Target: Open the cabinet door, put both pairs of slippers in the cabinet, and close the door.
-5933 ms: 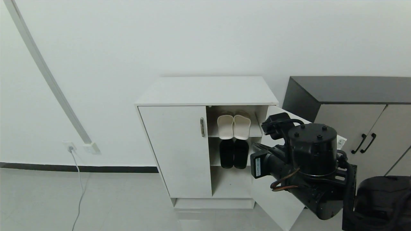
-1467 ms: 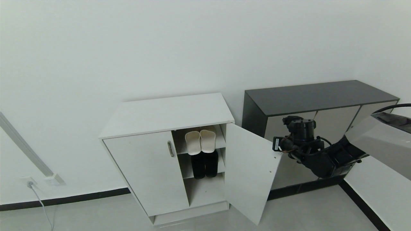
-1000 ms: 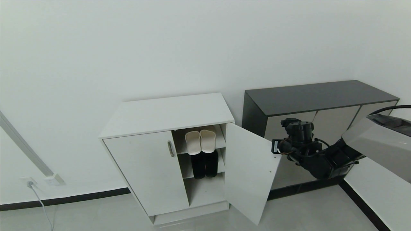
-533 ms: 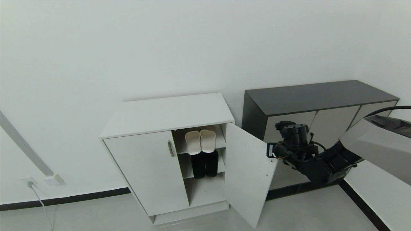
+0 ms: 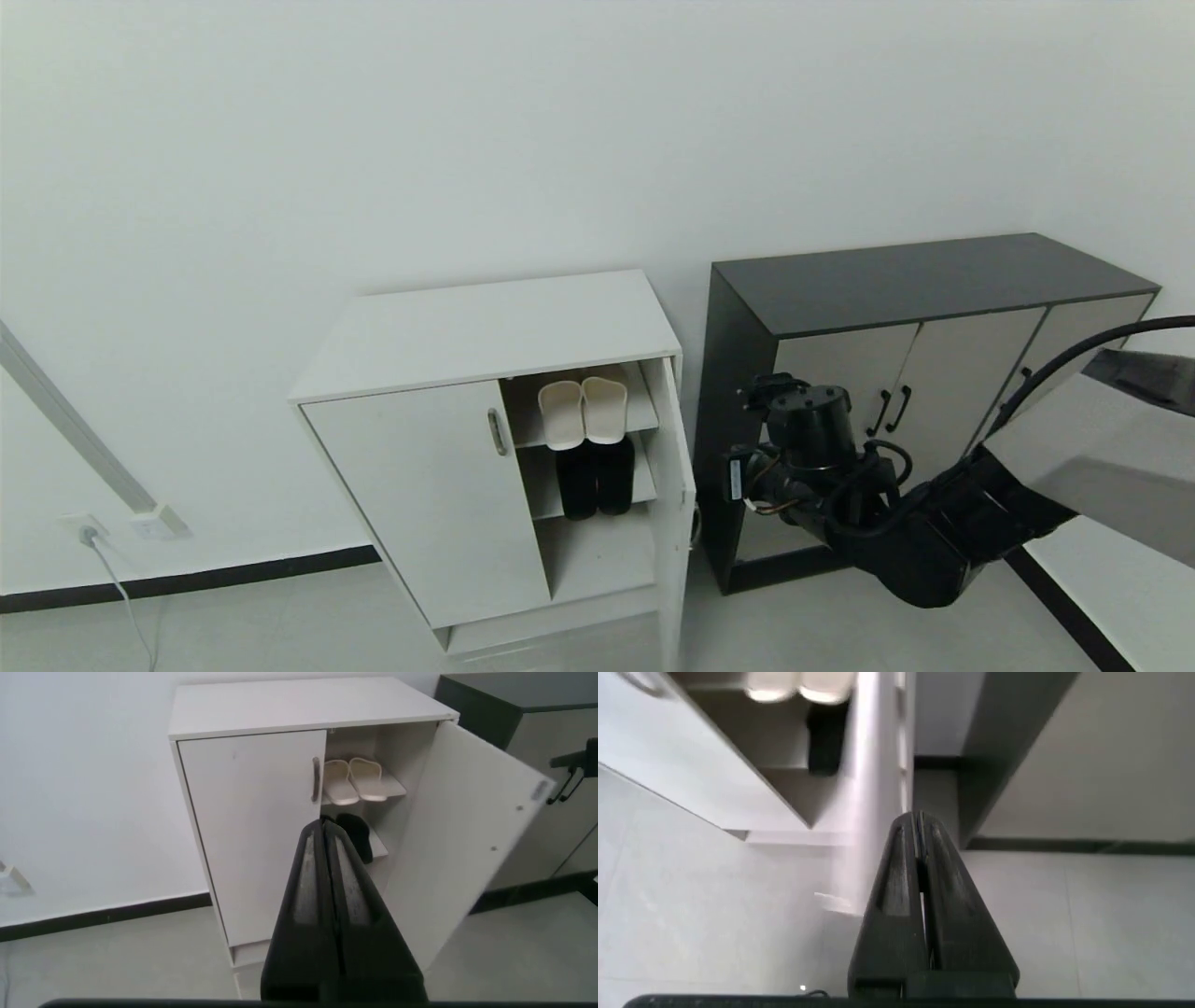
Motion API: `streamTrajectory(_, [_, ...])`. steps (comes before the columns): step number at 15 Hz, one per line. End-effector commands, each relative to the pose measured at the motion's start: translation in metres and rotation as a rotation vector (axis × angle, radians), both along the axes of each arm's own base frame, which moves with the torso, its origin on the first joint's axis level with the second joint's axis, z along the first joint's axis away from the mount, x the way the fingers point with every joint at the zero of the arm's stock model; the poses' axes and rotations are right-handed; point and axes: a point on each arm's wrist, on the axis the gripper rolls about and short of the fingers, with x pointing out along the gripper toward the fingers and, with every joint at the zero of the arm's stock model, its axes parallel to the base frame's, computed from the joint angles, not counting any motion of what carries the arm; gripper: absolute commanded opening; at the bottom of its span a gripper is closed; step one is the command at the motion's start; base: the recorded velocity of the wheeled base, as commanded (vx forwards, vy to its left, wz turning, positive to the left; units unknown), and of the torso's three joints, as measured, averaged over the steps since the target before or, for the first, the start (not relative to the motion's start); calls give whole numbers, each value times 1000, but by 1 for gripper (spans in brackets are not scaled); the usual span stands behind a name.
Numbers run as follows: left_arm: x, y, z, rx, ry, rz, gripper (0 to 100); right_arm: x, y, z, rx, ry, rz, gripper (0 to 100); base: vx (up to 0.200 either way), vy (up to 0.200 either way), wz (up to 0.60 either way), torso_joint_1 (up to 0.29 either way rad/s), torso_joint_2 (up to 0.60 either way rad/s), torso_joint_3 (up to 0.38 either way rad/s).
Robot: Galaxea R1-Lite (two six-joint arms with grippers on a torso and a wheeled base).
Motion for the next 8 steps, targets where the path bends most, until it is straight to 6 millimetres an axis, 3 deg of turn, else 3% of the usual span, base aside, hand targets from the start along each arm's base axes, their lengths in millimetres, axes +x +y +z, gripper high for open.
streamTrajectory(1, [0, 0, 0, 0, 0, 1, 0, -12, -2, 18, 23, -39, 24, 0, 0, 0, 0, 0, 0, 0])
streamTrajectory(7, [0, 0, 0, 0, 0, 1, 0, -25, 4, 21, 11, -40, 65, 0, 0, 0, 0, 0, 0, 0])
streamTrajectory(8, [0, 0, 0, 0, 0, 0, 0, -28, 6, 19, 7, -34, 74, 0, 0, 0, 600, 2, 7, 2])
